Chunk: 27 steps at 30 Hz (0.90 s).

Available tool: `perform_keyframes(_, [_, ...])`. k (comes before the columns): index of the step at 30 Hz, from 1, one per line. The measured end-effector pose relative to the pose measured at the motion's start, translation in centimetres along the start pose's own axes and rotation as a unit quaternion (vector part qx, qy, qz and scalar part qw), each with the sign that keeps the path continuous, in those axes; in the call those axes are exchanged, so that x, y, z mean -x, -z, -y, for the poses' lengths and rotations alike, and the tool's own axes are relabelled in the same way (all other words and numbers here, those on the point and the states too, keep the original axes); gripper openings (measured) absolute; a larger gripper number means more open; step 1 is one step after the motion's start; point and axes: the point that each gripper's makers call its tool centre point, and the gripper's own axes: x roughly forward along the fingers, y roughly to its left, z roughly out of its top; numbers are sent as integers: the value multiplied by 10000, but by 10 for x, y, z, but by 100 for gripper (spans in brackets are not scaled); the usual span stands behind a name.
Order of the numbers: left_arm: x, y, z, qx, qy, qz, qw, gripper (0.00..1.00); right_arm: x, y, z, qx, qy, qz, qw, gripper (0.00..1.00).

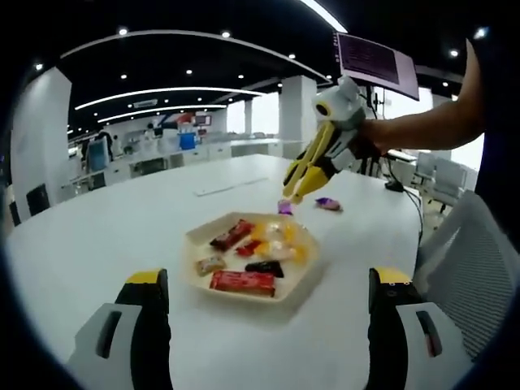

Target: Place the target food into the container with the food tongs after gripping and lifting it, then release it inside without dropping or visibly crushing the food.

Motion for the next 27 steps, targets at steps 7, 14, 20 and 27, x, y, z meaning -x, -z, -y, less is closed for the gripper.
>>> perform_keyframes(7, [15,-28,9,-340,8,138,9993,99,16,17,12,-156,167,-12,9997,28])
perform_keyframes(14, [66,-44,12,64,-287,542,9981,99,30,32,23,-274,312,-9,9991,28])
perform_keyframes(20, [69,-31,13,40,-488,476,9977,99,42,39,35,-344,465,-13,9983,28])
perform_keyframes(27, [62,-29,18,196,-329,470,9982,99,50,47,39,-326,536,-75,9980,28])
